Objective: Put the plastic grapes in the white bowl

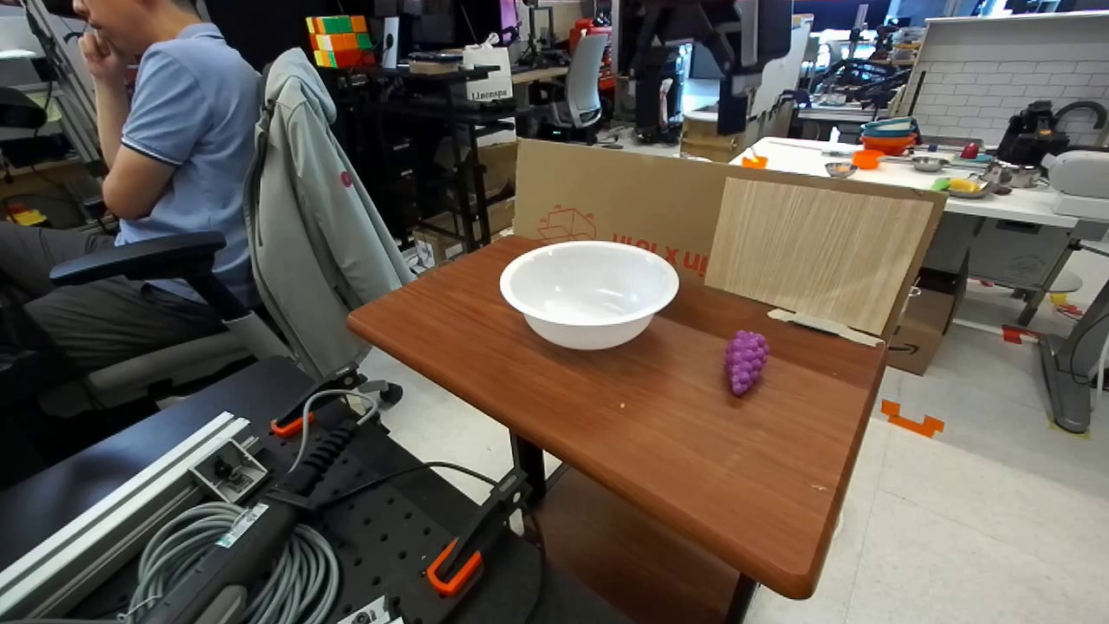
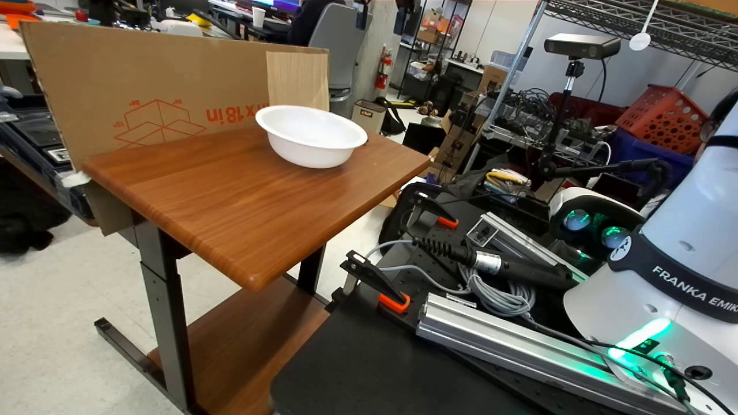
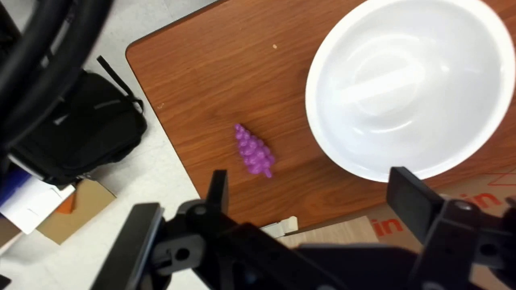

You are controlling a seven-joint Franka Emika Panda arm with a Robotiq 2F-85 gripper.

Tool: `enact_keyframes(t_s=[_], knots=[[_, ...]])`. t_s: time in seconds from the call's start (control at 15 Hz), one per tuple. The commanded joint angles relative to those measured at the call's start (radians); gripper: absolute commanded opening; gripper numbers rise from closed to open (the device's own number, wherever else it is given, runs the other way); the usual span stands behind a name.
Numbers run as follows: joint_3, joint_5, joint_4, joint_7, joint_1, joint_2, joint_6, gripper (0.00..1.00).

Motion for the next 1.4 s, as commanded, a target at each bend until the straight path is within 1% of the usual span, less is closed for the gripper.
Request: enact_keyframes(t_s=[0.0, 0.07, 0.13, 0.2, 0.4, 0.47, 0.53, 0.6, 0.87, 1.0, 1.07, 1.13, 1.27, 1.33], knots=[[-0.02, -0.061, 0.093, 0.184, -0.012, 0.103, -0.021, 1.0], [-0.03, -0.081, 0.118, 0.226, -0.01, 0.127, -0.052, 1.0], [-0.032, -0.084, 0.133, 0.24, -0.006, 0.132, -0.096, 1.0], [-0.021, -0.053, 0.062, 0.177, -0.01, 0.092, -0.022, 1.0], [-0.028, -0.062, 0.095, 0.21, -0.01, 0.118, -0.056, 1.0], [-0.034, -0.1, 0.072, 0.207, -0.006, 0.094, -0.037, 1.0], [-0.03, -0.138, 0.061, 0.106, -0.013, 0.088, -0.012, 1.0], [-0.029, -0.146, 0.069, 0.018, -0.027, 0.098, -0.013, 1.0], [-0.022, -0.138, 0.1, -0.212, -0.06, 0.145, 0.032, 1.0], [-0.008, -0.113, 0.135, -0.329, -0.071, 0.183, 0.029, 1.0], [-0.013, -0.146, 0.147, -0.315, -0.061, 0.201, 0.029, 1.0], [-0.022, -0.174, 0.156, -0.236, -0.043, 0.223, 0.044, 1.0], [-0.016, -0.205, 0.182, -0.241, -0.03, 0.269, 0.037, 1.0], [-0.007, -0.203, 0.2, -0.27, -0.03, 0.295, 0.026, 1.0]])
